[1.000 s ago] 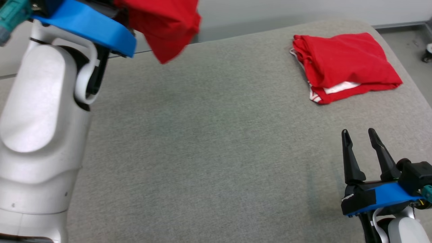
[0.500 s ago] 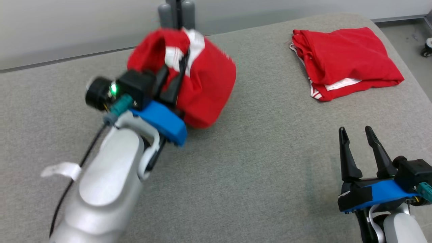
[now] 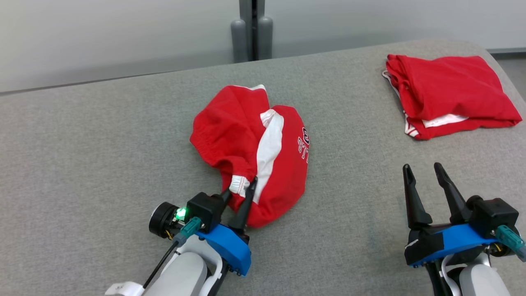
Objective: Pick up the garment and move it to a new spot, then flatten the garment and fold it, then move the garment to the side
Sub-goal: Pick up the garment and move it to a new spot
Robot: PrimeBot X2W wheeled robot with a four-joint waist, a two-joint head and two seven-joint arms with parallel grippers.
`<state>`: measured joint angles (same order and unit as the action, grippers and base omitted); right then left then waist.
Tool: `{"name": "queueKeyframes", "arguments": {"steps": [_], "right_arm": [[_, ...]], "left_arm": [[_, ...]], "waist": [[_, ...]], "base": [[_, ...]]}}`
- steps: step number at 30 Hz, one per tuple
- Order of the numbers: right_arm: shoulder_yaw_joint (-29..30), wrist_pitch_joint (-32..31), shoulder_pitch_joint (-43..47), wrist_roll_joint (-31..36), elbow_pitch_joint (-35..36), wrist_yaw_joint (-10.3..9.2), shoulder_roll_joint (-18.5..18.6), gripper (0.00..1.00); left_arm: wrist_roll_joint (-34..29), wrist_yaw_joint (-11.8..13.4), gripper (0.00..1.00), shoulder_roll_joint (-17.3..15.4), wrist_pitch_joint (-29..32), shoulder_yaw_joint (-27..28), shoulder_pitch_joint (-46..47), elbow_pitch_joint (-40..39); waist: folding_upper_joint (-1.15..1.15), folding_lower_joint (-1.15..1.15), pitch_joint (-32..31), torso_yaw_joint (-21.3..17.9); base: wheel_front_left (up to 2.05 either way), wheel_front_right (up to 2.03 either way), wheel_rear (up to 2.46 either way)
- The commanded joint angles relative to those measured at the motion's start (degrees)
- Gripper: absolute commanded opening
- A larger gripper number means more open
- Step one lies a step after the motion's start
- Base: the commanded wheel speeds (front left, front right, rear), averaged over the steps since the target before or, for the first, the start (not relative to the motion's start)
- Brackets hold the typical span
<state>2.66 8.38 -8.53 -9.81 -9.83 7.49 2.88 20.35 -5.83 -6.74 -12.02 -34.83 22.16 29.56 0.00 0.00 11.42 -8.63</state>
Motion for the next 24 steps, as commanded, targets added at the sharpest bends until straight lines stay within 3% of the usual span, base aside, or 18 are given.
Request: {"name": "queueKeyframes", "arguments": {"steps": [1, 8, 17, 24], "right_arm": [[-0.07, -0.12, 0.61, 0.02, -0.27, 0.01, 0.03, 1.00], [-0.07, -0.56, 2.11, 0.31, -0.64, 0.01, 0.03, 1.00], [-0.01, -1.41, 4.03, 0.31, -0.16, 0.01, 0.03, 1.00], [0.33, -1.69, 5.15, 0.36, 0.18, 0.01, 0.04, 1.00]], "left_arm": [[0.20, 0.90, 1.00, 0.43, -1.03, 0.23, -0.92, -0.35], [0.40, 3.53, 1.00, -0.64, -2.86, 2.98, -3.49, -4.04], [1.64, 7.81, 1.00, -4.58, -3.18, 11.96, -9.14, -12.09], [1.62, 9.25, 1.00, -6.92, -3.20, 17.39, -13.62, -15.26]], "waist": [[0.00, 0.00, -0.72, 0.68], [0.00, 0.00, -3.76, 3.06], [0.00, 0.00, -7.02, 6.25], [0.00, 0.00, -9.05, 8.29]], "base": [[0.00, 0.00, 0.00], [0.00, 0.00, 0.00], [0.00, 0.00, 0.00], [0.00, 0.00, 0.00]]}}
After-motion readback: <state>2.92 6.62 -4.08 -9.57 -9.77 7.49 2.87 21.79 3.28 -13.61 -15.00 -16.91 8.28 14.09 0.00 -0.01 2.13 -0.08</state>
